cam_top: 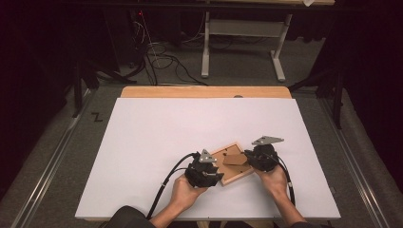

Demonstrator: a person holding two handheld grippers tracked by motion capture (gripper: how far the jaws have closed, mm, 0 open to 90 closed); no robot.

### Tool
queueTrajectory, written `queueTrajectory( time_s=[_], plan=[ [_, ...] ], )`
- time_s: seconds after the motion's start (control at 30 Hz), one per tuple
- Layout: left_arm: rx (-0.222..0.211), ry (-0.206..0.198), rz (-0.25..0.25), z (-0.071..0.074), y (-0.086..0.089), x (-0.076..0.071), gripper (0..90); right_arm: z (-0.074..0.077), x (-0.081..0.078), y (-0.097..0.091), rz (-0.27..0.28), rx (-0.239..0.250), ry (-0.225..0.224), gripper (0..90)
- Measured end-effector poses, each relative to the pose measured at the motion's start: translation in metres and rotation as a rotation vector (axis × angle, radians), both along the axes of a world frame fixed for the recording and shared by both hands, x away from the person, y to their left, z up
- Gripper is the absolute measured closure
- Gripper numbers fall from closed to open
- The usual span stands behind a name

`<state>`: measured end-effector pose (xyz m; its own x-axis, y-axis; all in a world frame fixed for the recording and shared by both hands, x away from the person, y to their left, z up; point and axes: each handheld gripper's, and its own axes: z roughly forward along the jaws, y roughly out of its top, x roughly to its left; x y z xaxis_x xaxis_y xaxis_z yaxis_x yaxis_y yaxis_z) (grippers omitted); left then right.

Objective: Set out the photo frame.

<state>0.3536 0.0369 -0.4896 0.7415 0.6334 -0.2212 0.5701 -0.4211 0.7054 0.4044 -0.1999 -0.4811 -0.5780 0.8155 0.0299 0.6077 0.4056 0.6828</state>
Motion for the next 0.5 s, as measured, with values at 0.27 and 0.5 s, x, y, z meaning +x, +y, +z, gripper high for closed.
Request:
queueTrajectory(
  time_s=[0.27,0.5],
  plan=[
    [0.003,-0.01,-0.005,0.001,0.0,0.0,64.6,0.001,-0.005,0.003,0.0,-0.033,-0.029,75.5],
    [0.014,-0.014,0.009,0.001,0.002,0.004,60.1,0.002,-0.015,-0.007,-0.01,-0.029,-0.02,68.7]
  ],
)
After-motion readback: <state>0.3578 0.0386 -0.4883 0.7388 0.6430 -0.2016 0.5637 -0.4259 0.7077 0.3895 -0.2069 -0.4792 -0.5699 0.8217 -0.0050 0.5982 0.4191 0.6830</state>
